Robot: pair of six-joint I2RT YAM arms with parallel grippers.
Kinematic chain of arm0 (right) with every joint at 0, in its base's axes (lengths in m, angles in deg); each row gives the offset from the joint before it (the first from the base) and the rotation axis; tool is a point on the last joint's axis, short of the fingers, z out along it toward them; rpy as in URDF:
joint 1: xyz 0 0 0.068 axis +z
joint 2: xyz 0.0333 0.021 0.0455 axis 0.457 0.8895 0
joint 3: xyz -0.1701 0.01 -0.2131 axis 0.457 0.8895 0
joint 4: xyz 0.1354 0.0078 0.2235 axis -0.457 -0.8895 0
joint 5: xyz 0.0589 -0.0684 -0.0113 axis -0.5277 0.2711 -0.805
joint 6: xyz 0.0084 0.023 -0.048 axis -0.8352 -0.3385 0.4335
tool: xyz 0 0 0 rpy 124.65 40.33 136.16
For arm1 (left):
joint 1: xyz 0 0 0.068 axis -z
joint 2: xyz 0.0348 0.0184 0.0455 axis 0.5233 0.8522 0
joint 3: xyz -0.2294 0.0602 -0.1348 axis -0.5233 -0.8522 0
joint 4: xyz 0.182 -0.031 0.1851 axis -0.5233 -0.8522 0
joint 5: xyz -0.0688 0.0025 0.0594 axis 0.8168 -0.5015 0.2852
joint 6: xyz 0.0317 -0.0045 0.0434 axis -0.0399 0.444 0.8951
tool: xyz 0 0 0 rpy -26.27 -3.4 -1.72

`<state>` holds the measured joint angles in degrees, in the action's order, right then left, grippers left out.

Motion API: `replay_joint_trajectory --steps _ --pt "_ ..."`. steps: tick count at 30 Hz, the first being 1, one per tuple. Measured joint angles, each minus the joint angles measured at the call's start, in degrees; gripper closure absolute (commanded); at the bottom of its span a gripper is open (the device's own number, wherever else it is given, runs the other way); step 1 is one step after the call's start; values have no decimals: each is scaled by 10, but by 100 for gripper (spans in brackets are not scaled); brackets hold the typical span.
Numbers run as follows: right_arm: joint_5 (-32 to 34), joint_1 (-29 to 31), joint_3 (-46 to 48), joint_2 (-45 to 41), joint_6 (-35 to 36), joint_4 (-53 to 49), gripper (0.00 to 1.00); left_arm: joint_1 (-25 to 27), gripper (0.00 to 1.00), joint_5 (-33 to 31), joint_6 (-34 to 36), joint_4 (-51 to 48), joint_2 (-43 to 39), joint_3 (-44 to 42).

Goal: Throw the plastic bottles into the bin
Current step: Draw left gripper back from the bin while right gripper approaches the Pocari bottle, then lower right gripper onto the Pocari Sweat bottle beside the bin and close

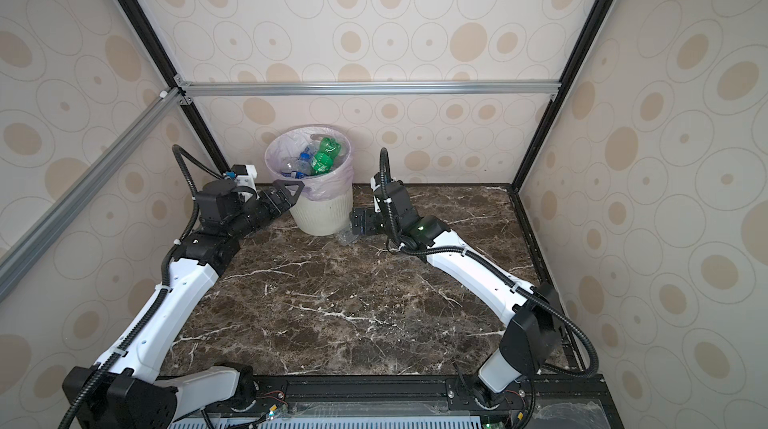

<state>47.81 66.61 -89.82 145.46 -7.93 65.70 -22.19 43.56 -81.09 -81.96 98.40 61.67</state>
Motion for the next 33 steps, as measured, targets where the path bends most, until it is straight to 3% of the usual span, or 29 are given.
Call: replay_joint_trajectory --steps 18,26,33 --pt "-63 -70 -178 226 -99 -34 0 0 1 31 -37 37 -39 -193" --pt "-77 -76 -206 356 -157 -41 2 0 1 34 -42 43 -39 -216" --pt "-106 -76 -223 400 -190 -44 8 0 1 37 -42 57 -38 -235"
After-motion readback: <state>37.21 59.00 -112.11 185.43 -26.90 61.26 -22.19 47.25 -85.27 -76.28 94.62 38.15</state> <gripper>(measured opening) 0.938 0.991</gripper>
